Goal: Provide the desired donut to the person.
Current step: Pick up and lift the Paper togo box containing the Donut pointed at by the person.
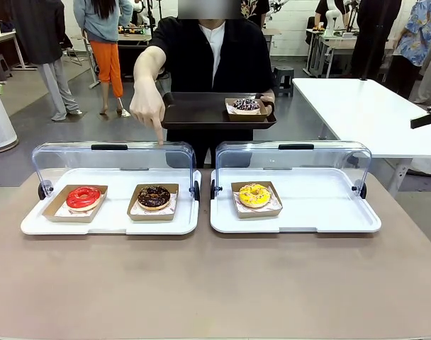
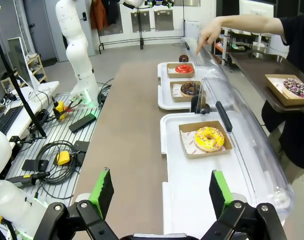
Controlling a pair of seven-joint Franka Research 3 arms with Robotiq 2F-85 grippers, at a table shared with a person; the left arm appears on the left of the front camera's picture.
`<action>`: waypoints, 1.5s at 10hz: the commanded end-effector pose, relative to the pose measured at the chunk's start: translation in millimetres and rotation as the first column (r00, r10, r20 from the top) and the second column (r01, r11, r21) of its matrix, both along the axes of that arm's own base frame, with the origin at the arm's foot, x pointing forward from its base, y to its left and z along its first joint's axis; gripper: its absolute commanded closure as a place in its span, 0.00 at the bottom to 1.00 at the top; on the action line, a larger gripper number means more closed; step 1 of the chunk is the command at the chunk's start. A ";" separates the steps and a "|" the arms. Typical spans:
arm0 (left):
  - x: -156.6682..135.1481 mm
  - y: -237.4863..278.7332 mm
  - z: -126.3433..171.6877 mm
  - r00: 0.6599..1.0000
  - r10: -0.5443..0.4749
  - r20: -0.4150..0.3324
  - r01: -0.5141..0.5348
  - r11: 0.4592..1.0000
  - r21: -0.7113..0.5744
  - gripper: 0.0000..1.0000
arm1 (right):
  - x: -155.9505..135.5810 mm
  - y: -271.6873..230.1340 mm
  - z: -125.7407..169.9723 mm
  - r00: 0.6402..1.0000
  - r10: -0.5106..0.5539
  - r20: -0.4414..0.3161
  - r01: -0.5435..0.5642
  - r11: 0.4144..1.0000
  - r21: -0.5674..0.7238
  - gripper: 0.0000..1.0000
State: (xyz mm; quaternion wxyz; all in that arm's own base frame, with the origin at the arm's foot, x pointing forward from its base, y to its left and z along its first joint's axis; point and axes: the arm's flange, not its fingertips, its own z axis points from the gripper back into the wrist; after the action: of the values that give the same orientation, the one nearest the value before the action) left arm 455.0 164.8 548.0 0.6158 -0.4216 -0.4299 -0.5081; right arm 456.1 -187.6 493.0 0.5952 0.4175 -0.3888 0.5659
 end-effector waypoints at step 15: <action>11.5 -294.9 21.7 0.946 -0.288 -0.149 0.260 0.401 0.879 0.00 | 1.2 0.5 0.1 1.000 -0.004 0.003 0.004 1.000 -0.001 0.00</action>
State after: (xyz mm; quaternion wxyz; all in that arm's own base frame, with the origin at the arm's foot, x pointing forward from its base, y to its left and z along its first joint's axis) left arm 466.1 -125.0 583.5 0.6279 -0.1293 -0.0482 -0.7660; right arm 456.6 -186.9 493.3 0.5948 0.4174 -0.3886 0.5666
